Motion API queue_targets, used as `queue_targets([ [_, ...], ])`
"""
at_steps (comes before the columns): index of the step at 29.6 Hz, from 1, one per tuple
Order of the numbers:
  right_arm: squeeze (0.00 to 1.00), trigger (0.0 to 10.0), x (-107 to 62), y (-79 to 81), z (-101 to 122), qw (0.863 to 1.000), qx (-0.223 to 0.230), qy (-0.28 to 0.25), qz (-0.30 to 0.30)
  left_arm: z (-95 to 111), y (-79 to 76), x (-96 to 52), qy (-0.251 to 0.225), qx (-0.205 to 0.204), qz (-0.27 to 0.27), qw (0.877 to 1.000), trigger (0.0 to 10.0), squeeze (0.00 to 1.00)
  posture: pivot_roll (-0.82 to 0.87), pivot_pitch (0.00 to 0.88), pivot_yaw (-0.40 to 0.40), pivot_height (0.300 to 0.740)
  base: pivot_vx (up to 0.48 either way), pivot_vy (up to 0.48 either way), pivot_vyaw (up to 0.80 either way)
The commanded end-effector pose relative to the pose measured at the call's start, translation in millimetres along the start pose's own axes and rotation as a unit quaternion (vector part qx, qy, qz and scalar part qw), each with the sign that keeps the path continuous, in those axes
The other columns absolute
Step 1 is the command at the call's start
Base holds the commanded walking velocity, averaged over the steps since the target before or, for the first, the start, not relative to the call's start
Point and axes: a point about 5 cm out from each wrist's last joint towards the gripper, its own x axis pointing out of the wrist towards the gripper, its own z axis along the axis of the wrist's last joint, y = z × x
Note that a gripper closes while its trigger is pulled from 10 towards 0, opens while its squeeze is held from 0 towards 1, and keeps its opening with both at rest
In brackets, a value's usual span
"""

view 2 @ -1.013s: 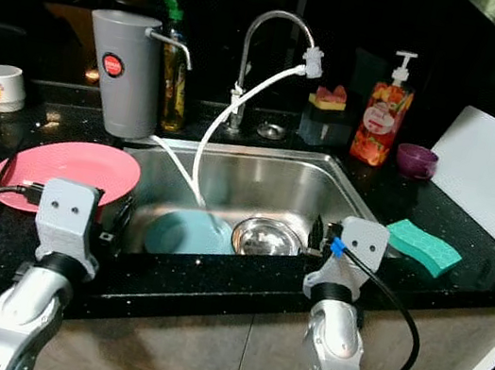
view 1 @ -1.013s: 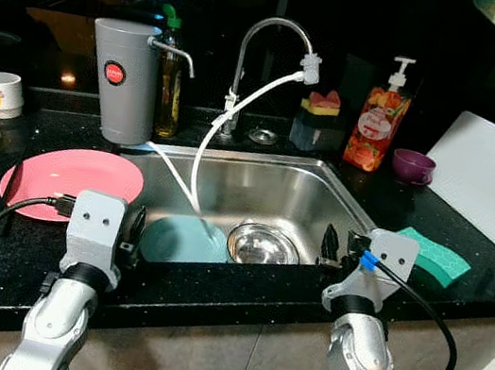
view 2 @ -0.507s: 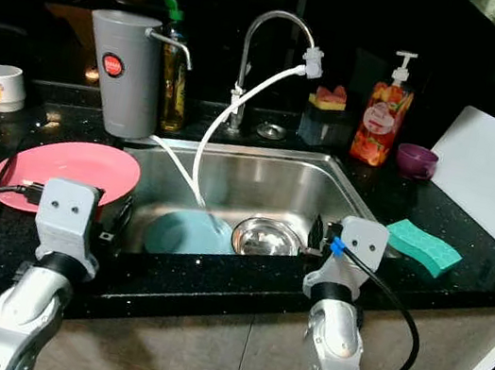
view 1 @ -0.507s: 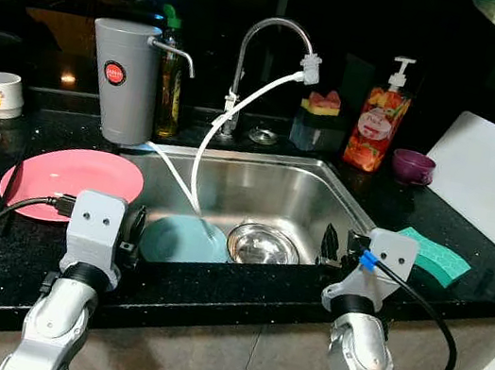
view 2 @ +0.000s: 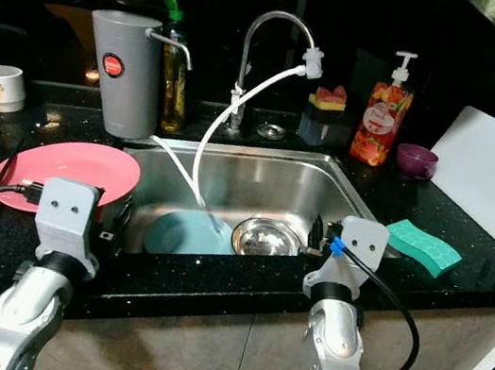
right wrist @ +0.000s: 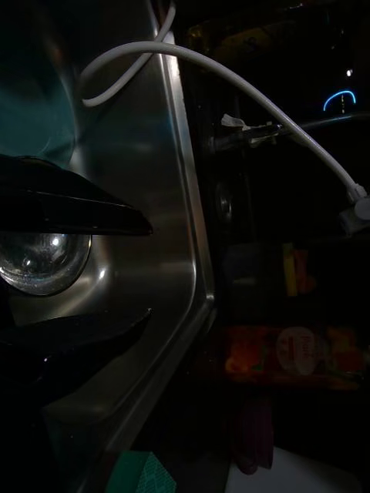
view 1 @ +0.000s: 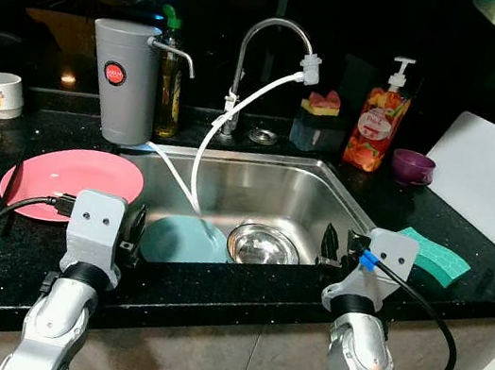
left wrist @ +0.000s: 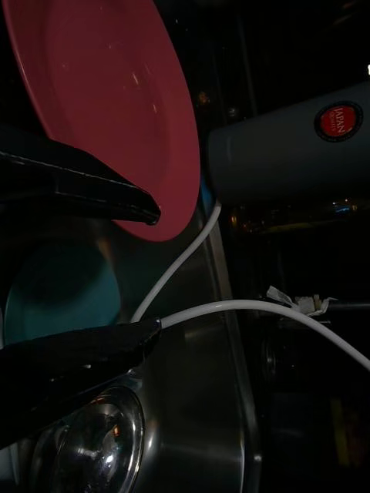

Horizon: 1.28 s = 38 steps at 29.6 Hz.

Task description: Kitchen organization

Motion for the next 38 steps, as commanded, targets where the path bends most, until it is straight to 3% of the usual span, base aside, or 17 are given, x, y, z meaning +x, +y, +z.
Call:
queue_targets([
  [1,0.00,10.0,1.7,-0.1,-0.3,1.000,0.003,-0.003,-0.001,-1.0,0.7,0.8,0.000,0.003,0.000,1.000,10.0,0.00,0.11,0.018,-0.036,0.740,0.000,0.000,0.00],
  [29,0.00,10.0,-0.2,-0.1,-1.6,1.000,0.005,0.000,-0.004,-0.8,1.2,0.5,0.001,0.004,0.000,1.000,10.0,0.00,0.11,0.030,-0.033,0.740,0.000,0.000,0.00],
  [38,0.00,10.0,2.0,4.2,1.3,1.000,0.008,-0.004,0.002,10.2,-14.2,11.2,-0.015,0.025,-0.022,0.999,10.0,0.00,0.11,0.033,-0.036,0.740,0.000,0.000,0.00],
])
